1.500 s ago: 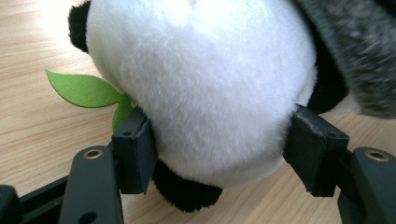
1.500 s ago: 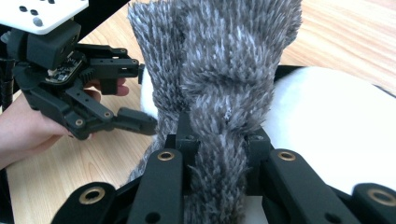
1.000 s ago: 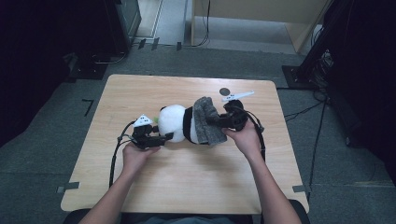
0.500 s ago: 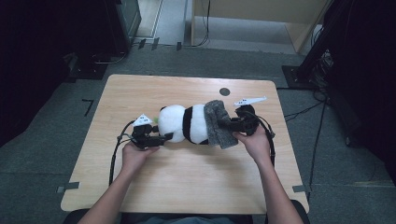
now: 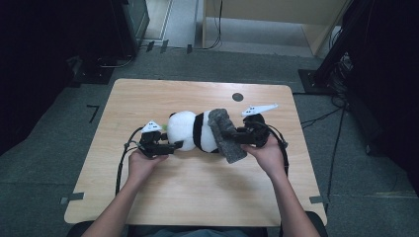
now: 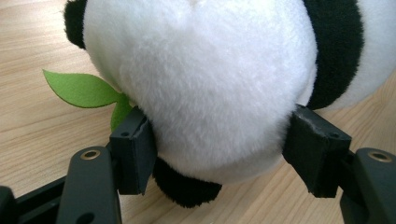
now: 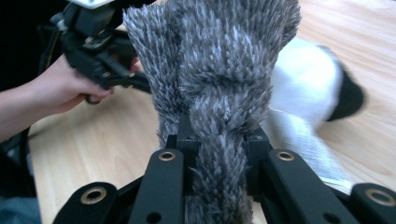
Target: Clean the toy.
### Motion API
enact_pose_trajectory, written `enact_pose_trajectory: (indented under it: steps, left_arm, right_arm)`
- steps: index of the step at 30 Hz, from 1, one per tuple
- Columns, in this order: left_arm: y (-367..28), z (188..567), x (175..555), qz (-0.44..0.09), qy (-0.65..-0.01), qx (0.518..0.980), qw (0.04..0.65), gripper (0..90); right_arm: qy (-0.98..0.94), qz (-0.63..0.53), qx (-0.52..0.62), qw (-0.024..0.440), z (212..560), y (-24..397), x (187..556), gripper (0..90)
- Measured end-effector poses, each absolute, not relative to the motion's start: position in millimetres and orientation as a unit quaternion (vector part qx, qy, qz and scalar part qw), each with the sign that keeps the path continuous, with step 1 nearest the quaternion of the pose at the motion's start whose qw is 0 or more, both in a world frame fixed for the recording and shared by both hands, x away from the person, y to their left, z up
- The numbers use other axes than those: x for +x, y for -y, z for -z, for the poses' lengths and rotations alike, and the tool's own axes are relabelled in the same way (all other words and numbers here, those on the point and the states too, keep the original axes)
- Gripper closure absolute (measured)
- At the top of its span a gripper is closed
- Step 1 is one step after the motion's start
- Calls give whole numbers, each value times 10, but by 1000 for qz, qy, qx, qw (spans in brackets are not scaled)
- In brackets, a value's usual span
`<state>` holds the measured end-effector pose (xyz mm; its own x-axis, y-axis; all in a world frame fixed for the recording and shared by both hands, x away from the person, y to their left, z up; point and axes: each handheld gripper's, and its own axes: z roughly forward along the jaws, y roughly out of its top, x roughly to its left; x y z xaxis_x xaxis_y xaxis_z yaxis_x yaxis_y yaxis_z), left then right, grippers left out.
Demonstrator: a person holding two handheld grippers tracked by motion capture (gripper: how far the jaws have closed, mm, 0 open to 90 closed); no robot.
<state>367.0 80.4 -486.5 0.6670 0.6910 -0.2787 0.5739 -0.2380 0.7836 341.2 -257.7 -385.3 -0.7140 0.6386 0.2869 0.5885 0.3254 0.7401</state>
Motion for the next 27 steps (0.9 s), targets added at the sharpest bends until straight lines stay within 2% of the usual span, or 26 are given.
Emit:
enact_pose_trajectory:
  steps: [19, 27]
  left_arm:
    - [-798, 4840, 3677, -61, -406, 786, 463, 322]
    - [-805, 4842, 3677, -56, -408, 785, 463, 332]
  right_arm:
    - [-884, -368, 288, -27, 4271, 1756, 3327, 756]
    - [-894, -349, 281, -28, 4451, 1445, 3468, 755]
